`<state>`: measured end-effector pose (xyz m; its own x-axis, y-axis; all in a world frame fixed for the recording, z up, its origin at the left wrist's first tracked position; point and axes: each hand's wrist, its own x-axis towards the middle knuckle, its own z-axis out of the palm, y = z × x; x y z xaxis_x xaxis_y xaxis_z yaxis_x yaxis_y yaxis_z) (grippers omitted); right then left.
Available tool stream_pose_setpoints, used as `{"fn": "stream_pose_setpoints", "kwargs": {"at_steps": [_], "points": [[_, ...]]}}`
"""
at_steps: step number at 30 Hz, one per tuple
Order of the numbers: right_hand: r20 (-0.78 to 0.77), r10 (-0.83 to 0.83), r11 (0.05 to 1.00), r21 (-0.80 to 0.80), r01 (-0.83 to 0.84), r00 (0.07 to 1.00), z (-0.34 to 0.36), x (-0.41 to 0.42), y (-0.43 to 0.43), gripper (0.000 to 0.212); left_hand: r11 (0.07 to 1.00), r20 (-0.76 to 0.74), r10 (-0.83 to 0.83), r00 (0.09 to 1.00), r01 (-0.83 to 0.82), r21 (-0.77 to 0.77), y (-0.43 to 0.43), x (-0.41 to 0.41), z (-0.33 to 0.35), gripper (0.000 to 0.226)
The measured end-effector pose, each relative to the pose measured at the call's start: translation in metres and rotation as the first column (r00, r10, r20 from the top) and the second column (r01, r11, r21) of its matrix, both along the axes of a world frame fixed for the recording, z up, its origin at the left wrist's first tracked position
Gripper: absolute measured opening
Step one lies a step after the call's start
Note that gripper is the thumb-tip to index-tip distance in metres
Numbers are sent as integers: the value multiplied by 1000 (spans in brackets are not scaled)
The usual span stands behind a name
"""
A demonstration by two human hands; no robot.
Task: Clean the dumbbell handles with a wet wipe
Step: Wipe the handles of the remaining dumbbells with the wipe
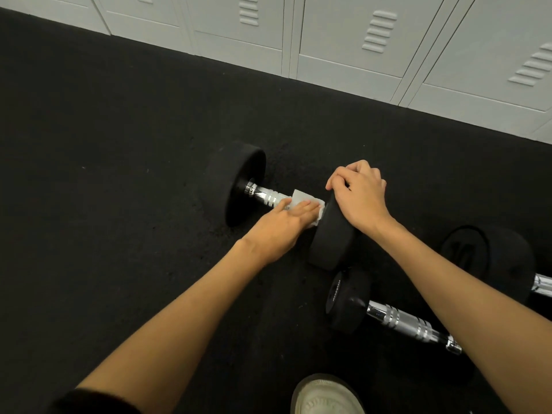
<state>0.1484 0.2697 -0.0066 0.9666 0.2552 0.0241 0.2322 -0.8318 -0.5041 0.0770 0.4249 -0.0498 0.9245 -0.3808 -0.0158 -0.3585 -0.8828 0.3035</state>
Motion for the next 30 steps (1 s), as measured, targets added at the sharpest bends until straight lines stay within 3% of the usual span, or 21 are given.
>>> {"fn": "stream_pose_setpoints", "kwargs": {"at_steps": [5,10,13,18,21,30], "points": [[-8,9,1000,21,-9,1000,0,1,-1,27,997,-91,63,994,-59,49,-9,33,6,41],[3,6,999,34,-6,1000,1,2,-1,27,994,17,52,999,-50,-100,-8,-4,-6,71],[18,12,999,34,-13,1000,0,0,-2,26,987,5,60,998,-58,-151,-5,-28,-9,77],[24,9,1000,13,-9,1000,0,0,-1,26,998,39,59,998,-59,14,-7,-10,-6,71],[12,10,1000,17,-10,1000,0,1,-1,27,998,40,55,998,-57,38,-12,11,-3,64],[33,17,1000,6,-17,999,-1,-1,-2,25,968,-29,127,992,-130,-213,-11,-36,-25,75]]}}
